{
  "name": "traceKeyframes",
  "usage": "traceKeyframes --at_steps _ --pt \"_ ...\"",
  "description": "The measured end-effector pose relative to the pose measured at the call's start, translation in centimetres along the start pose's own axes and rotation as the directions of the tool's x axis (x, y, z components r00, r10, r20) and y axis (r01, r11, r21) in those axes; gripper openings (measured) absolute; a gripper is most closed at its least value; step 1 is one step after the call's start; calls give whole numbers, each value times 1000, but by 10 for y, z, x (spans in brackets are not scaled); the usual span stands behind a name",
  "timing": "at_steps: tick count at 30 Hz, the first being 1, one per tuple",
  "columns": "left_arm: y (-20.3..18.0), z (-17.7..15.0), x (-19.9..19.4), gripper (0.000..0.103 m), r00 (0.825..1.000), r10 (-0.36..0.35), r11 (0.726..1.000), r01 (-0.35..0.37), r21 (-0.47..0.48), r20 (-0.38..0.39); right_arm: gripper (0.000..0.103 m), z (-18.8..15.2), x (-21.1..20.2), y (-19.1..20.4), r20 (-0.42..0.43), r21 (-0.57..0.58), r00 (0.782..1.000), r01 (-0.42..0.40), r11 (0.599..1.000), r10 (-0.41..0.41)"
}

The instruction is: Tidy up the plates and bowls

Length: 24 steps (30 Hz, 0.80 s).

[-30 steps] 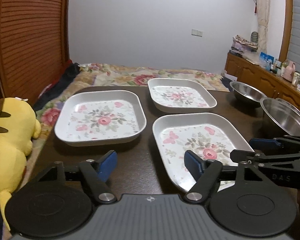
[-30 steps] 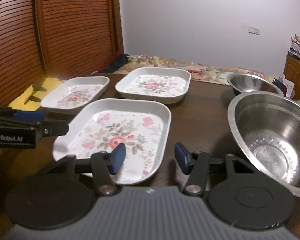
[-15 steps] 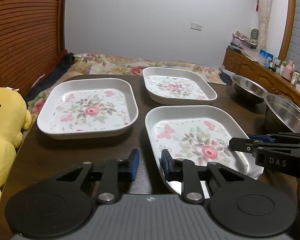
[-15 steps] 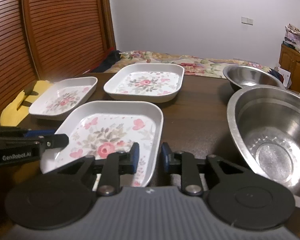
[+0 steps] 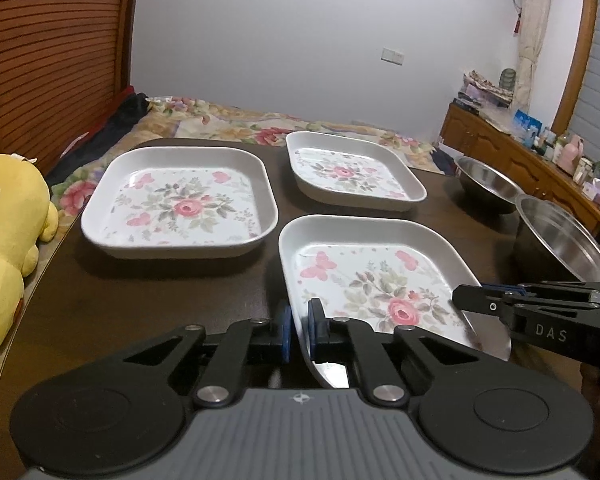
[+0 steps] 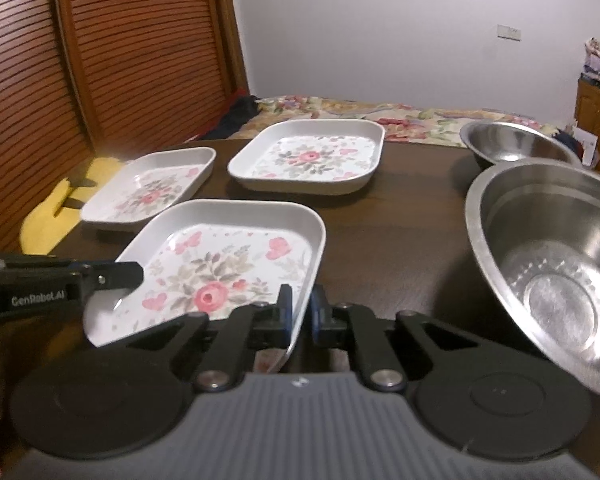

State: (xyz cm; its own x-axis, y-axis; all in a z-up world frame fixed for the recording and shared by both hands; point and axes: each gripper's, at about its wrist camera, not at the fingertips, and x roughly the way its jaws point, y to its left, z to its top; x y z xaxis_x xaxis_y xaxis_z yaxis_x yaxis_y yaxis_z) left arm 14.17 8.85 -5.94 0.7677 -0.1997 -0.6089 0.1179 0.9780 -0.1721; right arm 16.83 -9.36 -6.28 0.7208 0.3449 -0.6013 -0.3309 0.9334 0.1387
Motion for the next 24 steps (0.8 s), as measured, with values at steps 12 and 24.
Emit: traceKeyframes --at_steps 12,24 --pt "-5 -23 -40 10 999 -43 999 43 10 17 11 -29 -38 -5 17 61 996 -90 994 89" --pt "-7 -51 -60 10 999 -36 999 36 6 -9 13 -52 -59 4 24 67 991 -135 988 134"
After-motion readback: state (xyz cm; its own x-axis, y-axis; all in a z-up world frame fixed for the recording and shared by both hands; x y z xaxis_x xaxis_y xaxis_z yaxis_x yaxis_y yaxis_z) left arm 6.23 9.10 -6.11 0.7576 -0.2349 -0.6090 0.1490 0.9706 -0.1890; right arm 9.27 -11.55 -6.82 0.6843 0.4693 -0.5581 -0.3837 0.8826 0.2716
